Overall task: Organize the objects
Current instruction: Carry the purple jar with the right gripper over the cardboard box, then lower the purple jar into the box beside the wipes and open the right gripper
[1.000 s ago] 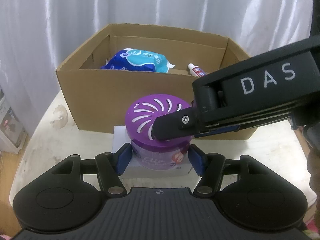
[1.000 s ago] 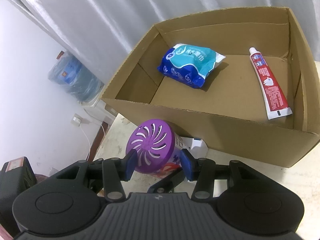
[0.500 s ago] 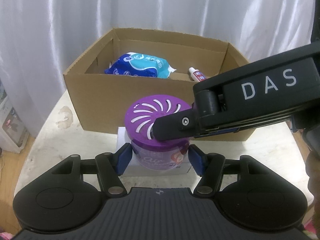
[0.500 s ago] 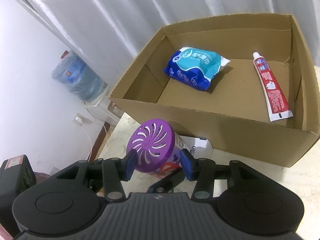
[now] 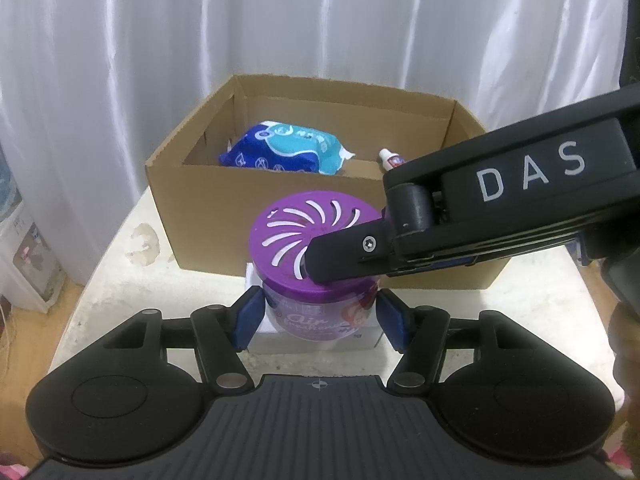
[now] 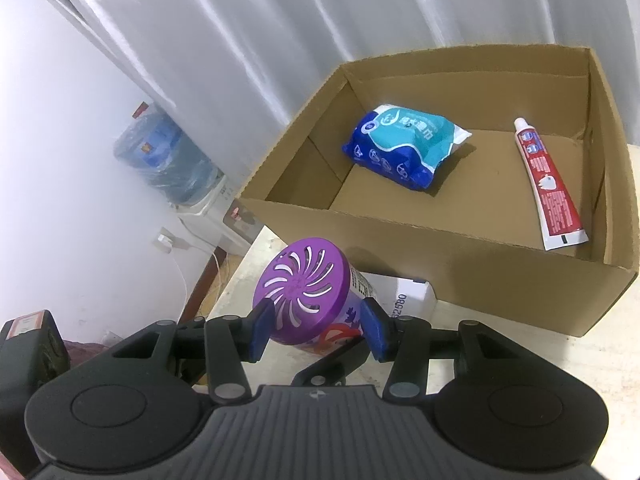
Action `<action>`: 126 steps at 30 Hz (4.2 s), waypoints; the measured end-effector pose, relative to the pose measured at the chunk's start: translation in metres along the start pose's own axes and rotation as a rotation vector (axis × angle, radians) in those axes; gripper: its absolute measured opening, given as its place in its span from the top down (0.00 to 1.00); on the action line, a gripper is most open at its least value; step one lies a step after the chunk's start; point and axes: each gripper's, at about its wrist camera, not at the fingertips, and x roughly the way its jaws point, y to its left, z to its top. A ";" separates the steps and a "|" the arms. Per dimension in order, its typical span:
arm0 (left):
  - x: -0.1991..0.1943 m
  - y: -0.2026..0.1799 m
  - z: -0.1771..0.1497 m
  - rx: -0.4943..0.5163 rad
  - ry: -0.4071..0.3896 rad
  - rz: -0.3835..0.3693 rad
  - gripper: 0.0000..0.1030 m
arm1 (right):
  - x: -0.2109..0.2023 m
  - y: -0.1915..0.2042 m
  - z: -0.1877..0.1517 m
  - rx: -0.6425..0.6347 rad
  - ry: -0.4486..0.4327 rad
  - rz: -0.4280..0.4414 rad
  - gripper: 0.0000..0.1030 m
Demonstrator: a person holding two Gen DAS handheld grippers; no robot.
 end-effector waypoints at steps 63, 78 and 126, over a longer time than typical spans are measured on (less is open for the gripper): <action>0.017 0.062 0.133 0.120 0.049 0.006 0.33 | 0.106 -0.054 0.137 0.178 0.188 0.112 0.50; -0.033 0.087 0.082 -0.111 -0.045 0.007 0.33 | 0.159 -0.030 0.134 0.123 0.339 0.023 0.34; -0.029 0.092 0.061 -0.159 0.004 0.048 0.29 | 0.177 -0.120 0.088 0.980 0.441 0.295 0.16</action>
